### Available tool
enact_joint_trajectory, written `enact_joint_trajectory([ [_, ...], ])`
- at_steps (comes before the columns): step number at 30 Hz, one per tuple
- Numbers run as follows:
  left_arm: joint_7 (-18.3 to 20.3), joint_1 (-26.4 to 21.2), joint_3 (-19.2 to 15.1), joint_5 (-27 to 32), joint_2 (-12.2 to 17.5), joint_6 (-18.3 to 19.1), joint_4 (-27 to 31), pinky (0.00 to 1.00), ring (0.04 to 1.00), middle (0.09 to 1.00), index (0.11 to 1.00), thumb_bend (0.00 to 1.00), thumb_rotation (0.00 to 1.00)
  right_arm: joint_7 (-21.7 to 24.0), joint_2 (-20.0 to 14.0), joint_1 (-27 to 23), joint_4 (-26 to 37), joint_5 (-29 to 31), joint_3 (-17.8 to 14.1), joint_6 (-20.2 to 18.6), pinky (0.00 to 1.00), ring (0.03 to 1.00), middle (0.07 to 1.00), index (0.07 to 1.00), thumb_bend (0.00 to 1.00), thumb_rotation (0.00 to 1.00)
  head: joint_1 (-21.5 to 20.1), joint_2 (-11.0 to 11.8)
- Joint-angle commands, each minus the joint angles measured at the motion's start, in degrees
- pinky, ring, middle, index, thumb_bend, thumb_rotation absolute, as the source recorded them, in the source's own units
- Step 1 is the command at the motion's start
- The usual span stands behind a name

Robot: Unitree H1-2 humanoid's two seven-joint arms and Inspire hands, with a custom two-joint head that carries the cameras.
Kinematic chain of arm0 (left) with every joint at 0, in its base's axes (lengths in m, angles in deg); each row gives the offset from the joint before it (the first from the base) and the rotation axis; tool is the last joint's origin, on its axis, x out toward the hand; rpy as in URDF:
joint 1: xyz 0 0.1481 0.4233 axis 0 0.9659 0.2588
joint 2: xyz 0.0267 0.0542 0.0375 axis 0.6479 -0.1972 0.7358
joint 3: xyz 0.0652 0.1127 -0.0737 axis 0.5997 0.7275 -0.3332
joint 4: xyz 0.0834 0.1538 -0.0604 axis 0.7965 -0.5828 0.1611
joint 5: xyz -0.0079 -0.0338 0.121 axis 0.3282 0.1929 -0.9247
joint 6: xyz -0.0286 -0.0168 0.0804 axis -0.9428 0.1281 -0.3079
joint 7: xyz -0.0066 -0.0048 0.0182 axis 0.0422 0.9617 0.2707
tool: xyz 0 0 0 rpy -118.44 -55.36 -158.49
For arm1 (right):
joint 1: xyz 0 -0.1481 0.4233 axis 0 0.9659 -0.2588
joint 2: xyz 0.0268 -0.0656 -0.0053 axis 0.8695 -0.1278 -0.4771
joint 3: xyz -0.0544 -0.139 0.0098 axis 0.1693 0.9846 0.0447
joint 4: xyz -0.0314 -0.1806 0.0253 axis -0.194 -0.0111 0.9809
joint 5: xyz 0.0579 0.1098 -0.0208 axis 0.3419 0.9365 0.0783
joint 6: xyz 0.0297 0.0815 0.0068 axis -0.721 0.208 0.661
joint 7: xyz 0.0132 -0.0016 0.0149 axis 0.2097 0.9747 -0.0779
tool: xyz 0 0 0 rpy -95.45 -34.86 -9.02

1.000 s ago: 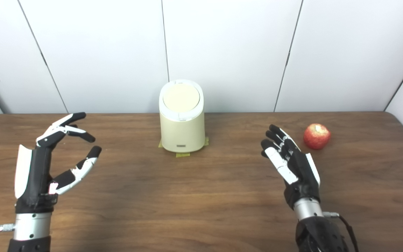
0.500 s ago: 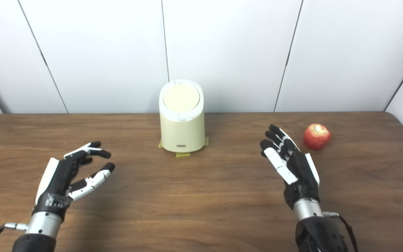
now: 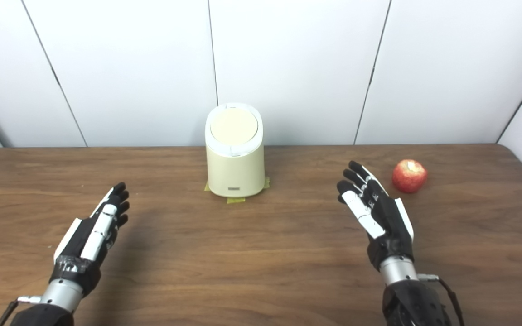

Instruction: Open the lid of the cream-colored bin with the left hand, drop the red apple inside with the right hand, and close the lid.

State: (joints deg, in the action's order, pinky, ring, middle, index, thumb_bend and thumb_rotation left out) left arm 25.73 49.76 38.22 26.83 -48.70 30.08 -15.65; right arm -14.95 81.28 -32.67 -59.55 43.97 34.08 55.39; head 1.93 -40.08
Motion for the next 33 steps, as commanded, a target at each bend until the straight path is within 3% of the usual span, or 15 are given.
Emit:
enact_joint_trajectory([
  [1,-1.3,-1.4,0.4,1.1,0.3,-0.3,1.3,1.00,1.000,1.000,1.000,0.52,0.90,0.3,-0.2,-2.0,1.6,0.1,-0.1,1.1,0.76,0.849,0.864,0.872,0.52,0.52,-0.2,0.0],
  [10,-4.0,-1.3,0.7,2.7,0.8,-0.3,1.2,1.00,1.000,1.000,1.000,0.50,0.84,0.1,0.0,-1.9,1.6,0.0,0.0,0.7,0.76,0.848,0.860,0.863,0.53,0.52,-0.3,0.2],
  [17,-5.9,-1.6,1.5,2.5,1.5,-0.8,0.8,1.00,1.000,1.000,1.000,0.50,0.79,0.0,0.5,-1.8,0.0,-0.2,0.5,2.6,0.76,0.846,0.859,0.870,0.52,0.52,-0.9,2.6],
  [20,-6.6,-2.2,2.2,1.8,2.1,-1.0,0.7,1.00,0.999,1.000,1.000,0.55,0.72,-0.3,1.0,-1.5,0.0,-0.1,0.4,2.6,0.76,0.844,0.859,0.867,0.51,0.49,-1.2,3.5],
  [24,-6.6,-5.4,3.7,0.4,4.3,-1.7,-0.8,0.97,0.965,1.000,1.000,0.52,0.66,-0.1,1.5,-1.0,-0.7,0.1,0.5,3.5,0.79,0.847,0.862,0.869,0.50,0.48,-1.7,5.7],
  [28,-6.4,-9.7,5.5,-1.6,6.5,-0.3,-1.8,0.96,0.996,1.000,1.000,0.50,0.62,0.0,1.4,-0.4,-1.3,-0.8,1.2,3.9,0.79,0.845,0.861,0.873,0.49,0.48,-2.0,7.3],
  [33,-6.5,-16.0,7.4,-9.3,6.8,-0.3,-4.4,0.86,0.939,0.955,0.993,0.56,0.54,0.0,1.1,0.2,-2.9,-1.6,1.6,6.0,0.77,0.850,0.864,0.880,0.50,0.51,-0.5,10.6],
])
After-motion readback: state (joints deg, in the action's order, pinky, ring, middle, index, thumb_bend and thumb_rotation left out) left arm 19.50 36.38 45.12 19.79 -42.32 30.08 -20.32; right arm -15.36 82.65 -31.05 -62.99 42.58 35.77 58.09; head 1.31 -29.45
